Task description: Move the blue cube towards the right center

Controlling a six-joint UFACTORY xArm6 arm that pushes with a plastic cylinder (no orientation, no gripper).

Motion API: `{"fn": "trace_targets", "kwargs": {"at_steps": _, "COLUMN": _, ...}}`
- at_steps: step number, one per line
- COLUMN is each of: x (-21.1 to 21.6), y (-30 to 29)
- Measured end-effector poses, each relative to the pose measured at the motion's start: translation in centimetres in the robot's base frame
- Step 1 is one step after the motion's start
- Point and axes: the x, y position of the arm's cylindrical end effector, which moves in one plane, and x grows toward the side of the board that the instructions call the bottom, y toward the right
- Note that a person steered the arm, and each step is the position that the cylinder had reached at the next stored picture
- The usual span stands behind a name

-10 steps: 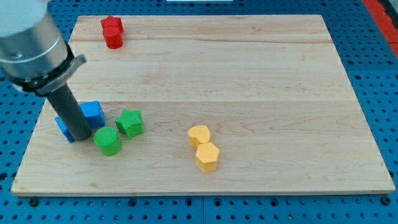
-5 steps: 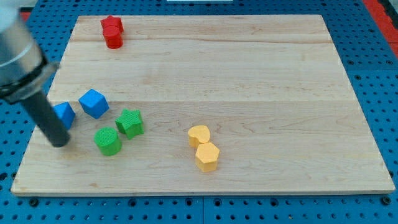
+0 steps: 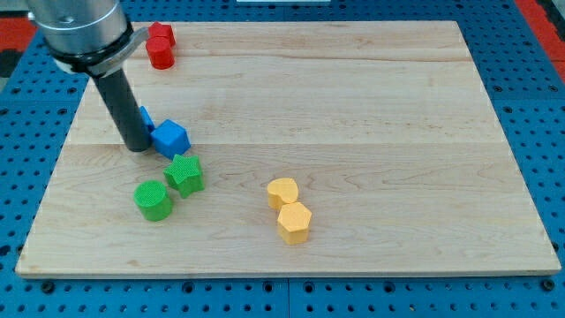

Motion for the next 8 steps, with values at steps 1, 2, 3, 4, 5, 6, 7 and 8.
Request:
{"fn": "trace_targets", "kwargs": {"at_steps": 1, "x": 0.0, "y": 3.7}}
{"fn": "trace_targets", "kwargs": {"at_steps": 2, "x": -0.1, "y": 9.5}}
{"fn": "trace_targets", "kwargs": {"at_steps": 3, "x": -1.6, "y": 13.2}}
{"fn": "trace_targets", "kwargs": {"at_steps": 4, "x": -3.3, "y": 12.1}}
{"fn": "trace_targets", "kwargs": {"at_steps": 5, "x": -4.8, "y": 16.5}}
{"fn": "trace_targets", "kwargs": {"at_steps": 6, "x": -6.3, "y": 16.6}}
{"fn": "trace_targets", "kwargs": {"at_steps": 7, "x": -8.6, "y": 15.9}}
{"fn": "trace_targets", "kwargs": {"at_steps": 8, "x": -6.2, "y": 21.0}}
